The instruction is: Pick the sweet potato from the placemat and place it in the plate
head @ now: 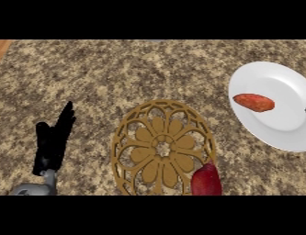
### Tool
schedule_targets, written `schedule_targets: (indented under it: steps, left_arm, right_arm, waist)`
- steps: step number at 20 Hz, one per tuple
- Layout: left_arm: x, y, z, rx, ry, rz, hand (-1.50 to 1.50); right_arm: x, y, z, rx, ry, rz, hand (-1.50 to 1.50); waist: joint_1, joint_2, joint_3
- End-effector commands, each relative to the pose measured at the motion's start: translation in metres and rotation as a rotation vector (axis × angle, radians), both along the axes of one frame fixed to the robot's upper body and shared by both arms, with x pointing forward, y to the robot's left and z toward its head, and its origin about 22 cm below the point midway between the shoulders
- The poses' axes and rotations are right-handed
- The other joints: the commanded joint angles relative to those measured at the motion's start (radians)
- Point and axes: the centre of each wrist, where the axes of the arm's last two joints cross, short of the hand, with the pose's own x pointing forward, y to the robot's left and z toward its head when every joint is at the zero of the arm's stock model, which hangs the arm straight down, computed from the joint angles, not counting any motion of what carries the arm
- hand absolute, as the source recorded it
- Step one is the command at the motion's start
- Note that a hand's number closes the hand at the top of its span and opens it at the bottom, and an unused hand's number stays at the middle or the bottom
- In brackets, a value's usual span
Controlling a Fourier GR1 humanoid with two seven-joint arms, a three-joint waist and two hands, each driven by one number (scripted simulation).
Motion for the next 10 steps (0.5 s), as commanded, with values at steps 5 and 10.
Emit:
schedule_targets:
  steps: [5, 10]
  left_arm:
    - [0.012, -0.005, -0.018, 0.003, -0.011, -0.013, 0.0]
    - [0.012, -0.006, -0.006, -0.002, 0.008, 0.019, 0.0]
  right_arm:
    - [-0.01, -0.005, -0.02, 0.101, -0.056, 0.072, -1.5]
    - [-0.011, -0.002, -0.022, 0.055, -0.037, 0.09, -1.5]
  waist:
    - [0.002, 0.005, 0.0]
    - [-0.006, -0.002, -0.001]
